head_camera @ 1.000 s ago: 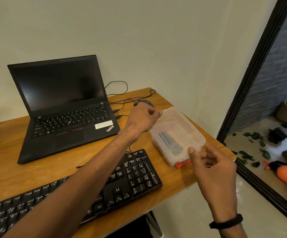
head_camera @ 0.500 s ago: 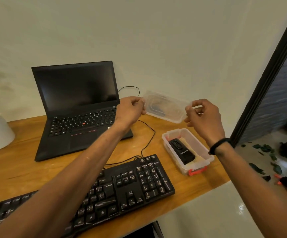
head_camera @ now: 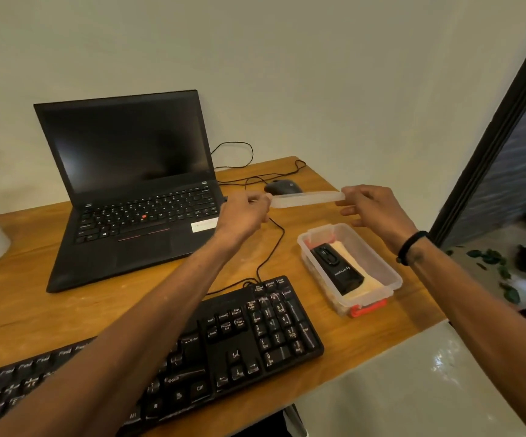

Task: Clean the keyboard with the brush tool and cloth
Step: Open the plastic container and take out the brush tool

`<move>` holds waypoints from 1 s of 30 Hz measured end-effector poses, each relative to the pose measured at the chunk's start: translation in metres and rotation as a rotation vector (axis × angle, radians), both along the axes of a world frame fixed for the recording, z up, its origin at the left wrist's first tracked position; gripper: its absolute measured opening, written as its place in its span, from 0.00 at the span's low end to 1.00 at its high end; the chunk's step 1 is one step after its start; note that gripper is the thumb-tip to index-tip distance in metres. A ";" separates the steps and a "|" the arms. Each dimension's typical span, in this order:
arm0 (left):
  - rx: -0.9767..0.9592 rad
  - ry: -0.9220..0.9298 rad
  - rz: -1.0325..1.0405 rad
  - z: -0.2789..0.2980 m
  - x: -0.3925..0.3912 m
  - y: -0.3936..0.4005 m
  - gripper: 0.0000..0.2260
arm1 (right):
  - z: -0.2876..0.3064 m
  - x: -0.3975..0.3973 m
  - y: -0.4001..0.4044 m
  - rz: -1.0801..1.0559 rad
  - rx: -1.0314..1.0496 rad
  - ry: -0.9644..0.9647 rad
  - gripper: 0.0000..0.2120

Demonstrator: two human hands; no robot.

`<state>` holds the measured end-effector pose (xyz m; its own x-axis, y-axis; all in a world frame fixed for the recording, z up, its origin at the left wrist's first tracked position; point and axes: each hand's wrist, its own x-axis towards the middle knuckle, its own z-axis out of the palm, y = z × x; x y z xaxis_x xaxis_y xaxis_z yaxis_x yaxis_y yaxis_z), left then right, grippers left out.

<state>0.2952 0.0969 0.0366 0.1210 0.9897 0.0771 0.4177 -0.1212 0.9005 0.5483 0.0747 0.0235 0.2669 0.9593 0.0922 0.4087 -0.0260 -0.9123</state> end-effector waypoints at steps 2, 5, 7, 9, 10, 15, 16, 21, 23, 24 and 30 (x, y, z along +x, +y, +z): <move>0.005 -0.009 -0.004 0.003 -0.001 -0.001 0.08 | 0.004 0.000 -0.005 -0.012 0.059 -0.012 0.15; 0.020 0.015 0.000 0.009 0.007 -0.003 0.21 | 0.008 0.006 -0.010 -0.054 0.080 -0.006 0.12; 0.005 0.066 -0.016 0.010 0.017 -0.005 0.23 | 0.007 0.011 -0.009 -0.043 0.011 0.008 0.11; -0.033 0.110 -0.014 0.001 0.024 0.000 0.24 | 0.002 0.013 -0.005 -0.025 -0.082 0.008 0.14; -0.058 0.127 -0.007 -0.007 0.026 0.005 0.24 | -0.002 0.015 -0.003 -0.021 -0.121 0.000 0.17; -0.057 0.319 -0.033 -0.021 0.026 0.011 0.21 | -0.020 0.020 0.008 -0.004 -0.176 -0.089 0.24; -0.047 0.359 -0.060 -0.020 0.025 0.009 0.20 | -0.020 0.020 0.006 -0.002 -0.160 -0.110 0.22; 0.004 0.416 -0.128 -0.020 0.017 0.003 0.17 | 0.001 0.012 -0.025 -0.049 0.055 -0.371 0.17; 0.058 0.403 -0.143 -0.020 0.014 -0.003 0.13 | 0.011 0.003 -0.043 0.000 0.068 -0.433 0.16; 0.090 0.394 -0.154 -0.020 0.013 -0.008 0.13 | 0.014 -0.003 -0.051 0.032 0.034 -0.488 0.16; 0.204 0.352 -0.175 -0.024 0.009 -0.032 0.10 | 0.016 -0.042 -0.076 0.128 -0.186 -0.874 0.28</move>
